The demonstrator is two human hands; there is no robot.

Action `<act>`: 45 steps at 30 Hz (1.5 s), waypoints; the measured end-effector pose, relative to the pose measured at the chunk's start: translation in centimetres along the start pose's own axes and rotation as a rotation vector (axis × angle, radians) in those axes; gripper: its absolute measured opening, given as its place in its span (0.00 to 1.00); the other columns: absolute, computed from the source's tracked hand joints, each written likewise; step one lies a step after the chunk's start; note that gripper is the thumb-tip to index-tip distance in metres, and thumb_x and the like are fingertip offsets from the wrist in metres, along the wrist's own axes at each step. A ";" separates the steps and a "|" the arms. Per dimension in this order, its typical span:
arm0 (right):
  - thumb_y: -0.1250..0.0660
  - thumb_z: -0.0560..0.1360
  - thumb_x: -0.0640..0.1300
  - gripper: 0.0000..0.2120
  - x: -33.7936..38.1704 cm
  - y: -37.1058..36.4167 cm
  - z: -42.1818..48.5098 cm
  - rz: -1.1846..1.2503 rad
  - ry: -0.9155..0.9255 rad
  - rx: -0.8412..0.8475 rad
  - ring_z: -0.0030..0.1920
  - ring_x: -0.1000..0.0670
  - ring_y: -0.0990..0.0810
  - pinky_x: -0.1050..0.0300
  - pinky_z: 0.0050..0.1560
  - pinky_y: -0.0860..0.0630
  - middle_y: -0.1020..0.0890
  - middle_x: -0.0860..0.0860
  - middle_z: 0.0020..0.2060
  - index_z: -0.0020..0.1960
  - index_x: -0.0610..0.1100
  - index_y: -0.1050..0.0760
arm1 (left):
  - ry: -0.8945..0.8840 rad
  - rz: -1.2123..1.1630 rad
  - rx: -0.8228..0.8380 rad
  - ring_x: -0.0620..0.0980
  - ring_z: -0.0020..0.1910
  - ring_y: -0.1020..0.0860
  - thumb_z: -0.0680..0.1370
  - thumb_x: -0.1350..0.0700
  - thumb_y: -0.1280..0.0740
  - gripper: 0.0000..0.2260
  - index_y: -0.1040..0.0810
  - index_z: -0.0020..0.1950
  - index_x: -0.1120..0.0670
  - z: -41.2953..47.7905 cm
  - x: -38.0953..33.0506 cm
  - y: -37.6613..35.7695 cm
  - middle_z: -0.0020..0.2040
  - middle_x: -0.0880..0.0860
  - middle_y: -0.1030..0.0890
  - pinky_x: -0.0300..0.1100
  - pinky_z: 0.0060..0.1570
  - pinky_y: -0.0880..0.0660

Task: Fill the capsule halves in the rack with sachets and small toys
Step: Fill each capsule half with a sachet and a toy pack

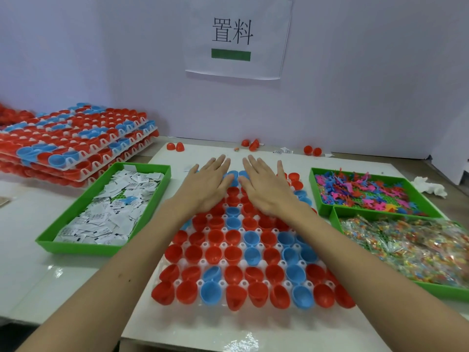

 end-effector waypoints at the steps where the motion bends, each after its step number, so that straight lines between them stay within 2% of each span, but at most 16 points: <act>1: 0.56 0.85 0.56 0.28 0.2 1.0 -0.6 0.027 -0.006 -0.024 0.81 0.50 0.55 0.39 0.78 0.62 0.53 0.50 0.82 0.82 0.46 0.56 | -0.006 -0.053 -0.020 0.47 0.80 0.50 0.85 0.46 0.53 0.25 0.48 0.81 0.52 -0.6 -0.5 1.1 0.82 0.50 0.49 0.52 0.78 0.51; 3: 0.53 0.85 0.56 0.29 0.9 2.6 -3.1 0.147 0.019 -0.032 0.81 0.52 0.52 0.43 0.80 0.59 0.51 0.52 0.81 0.82 0.48 0.55 | -0.040 -0.133 -0.034 0.46 0.80 0.48 0.85 0.45 0.52 0.25 0.46 0.81 0.51 -2.9 -1.5 2.9 0.82 0.50 0.47 0.51 0.78 0.49; 5: 0.52 0.83 0.61 0.31 2.6 3.1 -7.4 0.276 0.112 0.009 0.79 0.59 0.52 0.54 0.79 0.57 0.50 0.57 0.81 0.82 0.53 0.54 | -0.085 -0.155 0.001 0.42 0.79 0.49 0.84 0.41 0.53 0.26 0.46 0.81 0.48 -6.8 -2.4 3.2 0.81 0.46 0.47 0.48 0.78 0.50; 7: 0.56 0.79 0.67 0.33 4.7 2.6 -12.5 0.290 0.215 0.053 0.75 0.67 0.56 0.68 0.73 0.63 0.53 0.62 0.79 0.81 0.56 0.57 | -0.115 -0.103 0.096 0.37 0.79 0.55 0.81 0.36 0.58 0.28 0.51 0.80 0.42 -11.1 -3.2 2.0 0.80 0.40 0.53 0.45 0.79 0.54; 8: 0.58 0.78 0.68 0.34 5.4 1.9 -14.5 0.268 0.242 0.087 0.75 0.68 0.60 0.69 0.72 0.65 0.55 0.64 0.79 0.81 0.58 0.59 | -0.120 -0.052 0.157 0.36 0.78 0.59 0.79 0.34 0.61 0.29 0.55 0.80 0.40 -12.9 -3.6 1.0 0.79 0.38 0.58 0.43 0.78 0.58; 11: 0.60 0.80 0.66 0.32 6.3 -0.6 -17.6 0.170 0.249 0.207 0.76 0.66 0.66 0.58 0.77 0.66 0.62 0.65 0.78 0.80 0.59 0.63 | -0.122 0.050 0.249 0.37 0.77 0.66 0.79 0.34 0.63 0.28 0.64 0.78 0.40 -16.0 -4.7 -1.4 0.78 0.37 0.65 0.41 0.75 0.66; 13: 0.59 0.82 0.64 0.31 6.1 -1.4 -18.0 0.136 0.238 0.227 0.76 0.65 0.68 0.54 0.78 0.67 0.64 0.64 0.78 0.80 0.57 0.65 | -0.122 0.092 0.222 0.39 0.76 0.68 0.80 0.35 0.64 0.27 0.68 0.76 0.40 -16.6 -5.2 -1.9 0.78 0.39 0.65 0.44 0.76 0.66; 16: 0.61 0.81 0.65 0.31 6.0 -1.9 -18.0 0.116 0.250 0.212 0.75 0.64 0.71 0.53 0.78 0.68 0.65 0.63 0.78 0.80 0.56 0.66 | -0.129 0.134 0.189 0.40 0.76 0.70 0.72 0.33 0.73 0.30 0.72 0.72 0.40 -16.6 -5.2 -2.4 0.78 0.39 0.66 0.46 0.77 0.66; 20: 0.67 0.78 0.68 0.34 6.2 -2.1 -18.0 0.095 0.260 0.203 0.74 0.65 0.73 0.54 0.74 0.74 0.66 0.62 0.78 0.80 0.56 0.67 | -0.125 0.123 0.191 0.39 0.74 0.72 0.71 0.34 0.74 0.29 0.74 0.71 0.38 -16.7 -4.8 -3.1 0.78 0.39 0.68 0.46 0.77 0.67; 27: 0.64 0.80 0.67 0.32 6.1 -1.4 -18.0 0.125 0.253 0.172 0.75 0.64 0.71 0.49 0.75 0.74 0.64 0.62 0.79 0.80 0.57 0.66 | -0.143 0.111 0.200 0.36 0.73 0.73 0.72 0.35 0.74 0.31 0.72 0.75 0.38 -16.8 -4.8 -3.0 0.77 0.38 0.70 0.45 0.77 0.66; 29: 0.62 0.81 0.66 0.31 6.1 -0.6 -18.1 0.144 0.255 0.123 0.76 0.64 0.68 0.49 0.75 0.74 0.62 0.62 0.79 0.81 0.59 0.62 | -0.145 0.086 0.204 0.34 0.73 0.73 0.71 0.35 0.74 0.30 0.73 0.74 0.38 -16.7 -4.9 -2.6 0.76 0.36 0.70 0.43 0.77 0.66; 31: 0.58 0.81 0.65 0.29 6.3 0.5 -18.4 0.190 0.268 0.040 0.77 0.65 0.62 0.48 0.78 0.69 0.55 0.63 0.80 0.81 0.61 0.52 | -0.141 0.058 0.200 0.32 0.72 0.73 0.71 0.35 0.74 0.31 0.72 0.74 0.38 -16.8 -5.0 -2.0 0.76 0.35 0.70 0.41 0.76 0.67; 34: 0.48 0.81 0.62 0.23 6.6 2.4 -19.5 0.202 0.321 -0.176 0.75 0.63 0.39 0.48 0.79 0.49 0.33 0.63 0.75 0.73 0.59 0.31 | -0.126 0.039 0.199 0.30 0.70 0.74 0.70 0.35 0.75 0.31 0.71 0.75 0.37 -17.0 -4.8 -1.2 0.74 0.33 0.72 0.39 0.75 0.69; 36: 0.41 0.79 0.59 0.18 6.9 2.7 -20.3 0.186 0.373 -0.269 0.69 0.61 0.28 0.47 0.74 0.38 0.24 0.63 0.67 0.66 0.58 0.23 | -0.119 0.044 0.217 0.30 0.70 0.75 0.73 0.35 0.75 0.29 0.71 0.75 0.36 -17.2 -4.5 -1.2 0.74 0.32 0.72 0.41 0.76 0.68; 39: 0.37 0.77 0.57 0.12 7.3 2.4 -20.9 0.205 0.417 -0.303 0.64 0.61 0.23 0.48 0.70 0.34 0.19 0.64 0.61 0.56 0.60 0.18 | -0.103 0.031 0.259 0.30 0.70 0.75 0.72 0.36 0.73 0.30 0.69 0.75 0.35 -17.6 -4.1 -1.7 0.73 0.32 0.72 0.42 0.76 0.69; 45: 0.34 0.77 0.55 0.09 8.1 1.8 -20.7 0.247 0.417 -0.297 0.62 0.61 0.22 0.50 0.71 0.36 0.17 0.64 0.56 0.52 0.59 0.16 | -0.097 0.065 0.260 0.33 0.71 0.75 0.71 0.34 0.75 0.32 0.69 0.76 0.36 -17.8 -3.9 -2.6 0.74 0.32 0.72 0.41 0.75 0.70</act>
Point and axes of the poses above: each hand's wrist, its own z-axis towards the middle knuckle, its own y-axis out of the back of the hand, x = y × z, the point moved 9 cm from there along z, towards the middle knuckle
